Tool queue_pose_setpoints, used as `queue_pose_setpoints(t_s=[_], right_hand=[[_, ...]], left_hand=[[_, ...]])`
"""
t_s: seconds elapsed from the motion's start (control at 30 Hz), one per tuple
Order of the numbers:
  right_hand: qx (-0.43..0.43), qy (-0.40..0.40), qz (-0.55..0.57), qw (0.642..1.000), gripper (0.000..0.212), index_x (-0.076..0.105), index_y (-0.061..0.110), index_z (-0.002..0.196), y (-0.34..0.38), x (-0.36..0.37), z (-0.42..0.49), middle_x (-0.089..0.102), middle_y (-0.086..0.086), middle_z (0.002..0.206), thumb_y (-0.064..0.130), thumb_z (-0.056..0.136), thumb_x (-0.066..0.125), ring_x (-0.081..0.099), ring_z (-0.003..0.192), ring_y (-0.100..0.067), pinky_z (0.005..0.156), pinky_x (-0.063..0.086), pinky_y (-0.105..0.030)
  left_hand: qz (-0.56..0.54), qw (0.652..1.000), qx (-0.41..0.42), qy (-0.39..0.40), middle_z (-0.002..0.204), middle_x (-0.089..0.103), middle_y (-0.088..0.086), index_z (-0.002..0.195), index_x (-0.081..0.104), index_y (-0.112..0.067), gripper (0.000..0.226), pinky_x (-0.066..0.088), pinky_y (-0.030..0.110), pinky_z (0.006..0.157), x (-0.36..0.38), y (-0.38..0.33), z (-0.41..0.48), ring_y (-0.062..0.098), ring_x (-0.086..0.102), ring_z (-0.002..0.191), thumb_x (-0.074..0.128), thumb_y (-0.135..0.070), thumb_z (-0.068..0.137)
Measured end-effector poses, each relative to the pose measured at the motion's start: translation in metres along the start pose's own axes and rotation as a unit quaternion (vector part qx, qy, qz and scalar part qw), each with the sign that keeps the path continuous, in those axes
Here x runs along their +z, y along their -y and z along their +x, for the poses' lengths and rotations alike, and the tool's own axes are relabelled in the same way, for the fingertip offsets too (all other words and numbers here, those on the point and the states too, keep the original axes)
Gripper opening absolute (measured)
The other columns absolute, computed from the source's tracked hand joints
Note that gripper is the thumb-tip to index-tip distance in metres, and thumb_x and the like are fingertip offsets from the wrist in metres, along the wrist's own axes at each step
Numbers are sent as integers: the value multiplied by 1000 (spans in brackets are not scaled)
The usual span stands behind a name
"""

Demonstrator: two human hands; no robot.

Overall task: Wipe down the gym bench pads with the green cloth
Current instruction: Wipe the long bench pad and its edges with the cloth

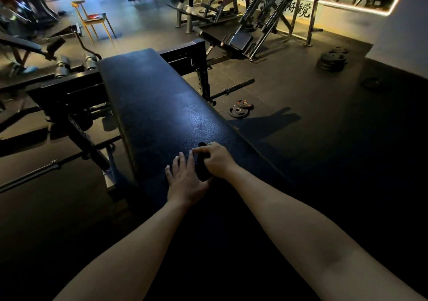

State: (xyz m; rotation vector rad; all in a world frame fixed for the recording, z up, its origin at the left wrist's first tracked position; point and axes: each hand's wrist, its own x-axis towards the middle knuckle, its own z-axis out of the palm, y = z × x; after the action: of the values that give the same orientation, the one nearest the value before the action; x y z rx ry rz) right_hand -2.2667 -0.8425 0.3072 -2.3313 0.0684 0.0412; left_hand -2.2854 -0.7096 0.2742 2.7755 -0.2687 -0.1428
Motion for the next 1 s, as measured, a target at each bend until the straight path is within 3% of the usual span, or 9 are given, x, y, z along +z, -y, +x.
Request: queue_pose_setpoints(t_s=[0.1,0.17,0.23,0.3,0.4,0.5,0.6,0.83,1.0], right_hand=[[15,-105,-45,993,45,63,31,131,-25,-15,-1,55,-17,120,12,91,55,55,106,-39,98,41,-35],[92,-142,-112,979,46,55,30,138,-50,-35,-4,49,-18,133,17,95,48,46,115,-40,101,35,-39],[161,-128,-180,962,39,51,30,138,-67,-50,-8,36,-13,148,31,100,40,29,131,-36,108,24,-46],[172,-120,-209,955,41,52,23,131,-69,-52,-10,20,-10,154,44,101,35,14,139,-33,111,15,-52],[151,-112,-234,954,54,49,14,126,-58,-41,-11,27,-12,141,57,95,42,24,131,-33,109,25,-49],[114,-128,-262,950,38,49,13,130,-48,-32,-11,39,-11,134,27,95,48,38,120,-32,100,37,-40],[96,-135,-223,961,41,56,18,130,-36,-25,-10,44,-11,132,9,92,43,44,114,-34,97,42,-40],[-53,-44,-123,990,43,68,28,123,-9,13,-11,57,-3,122,6,91,49,51,104,-33,93,30,-27],[-41,-48,-164,984,46,66,31,127,-34,-11,-19,50,-3,127,7,92,49,38,107,-33,97,32,-28]], left_hand=[[-6,1000,2,-9,168,1,11,160,2,-23,112,-7,49,123,-1,-1,-2,23,-6,154,49,-83,78],[-5,1000,4,-16,168,1,12,161,2,-23,114,-8,48,123,0,-2,-3,23,-6,154,47,-85,77],[-5,1000,5,-15,167,1,13,161,2,-24,114,-7,49,123,0,-2,-2,24,-7,154,47,-86,76],[-4,1000,5,-16,167,1,13,161,2,-24,114,-6,50,123,0,-2,-2,24,-7,154,46,-86,76],[-5,1000,5,-15,167,1,13,161,3,-23,114,-6,49,123,0,-3,-3,24,-6,154,48,-85,76],[-10,1000,5,-16,167,1,13,161,3,-23,114,-7,49,123,0,-3,-3,24,-7,154,49,-85,76],[-11,1000,5,-12,167,0,13,160,1,-23,115,-8,49,123,0,-2,-2,24,-8,154,49,-85,76],[-20,1000,11,-4,167,2,13,160,5,-20,107,-6,51,123,0,0,1,23,-6,154,59,-66,81],[-10,1000,10,-2,168,-1,12,161,4,-27,109,-10,48,122,-1,0,-1,22,-8,154,51,-80,79]])
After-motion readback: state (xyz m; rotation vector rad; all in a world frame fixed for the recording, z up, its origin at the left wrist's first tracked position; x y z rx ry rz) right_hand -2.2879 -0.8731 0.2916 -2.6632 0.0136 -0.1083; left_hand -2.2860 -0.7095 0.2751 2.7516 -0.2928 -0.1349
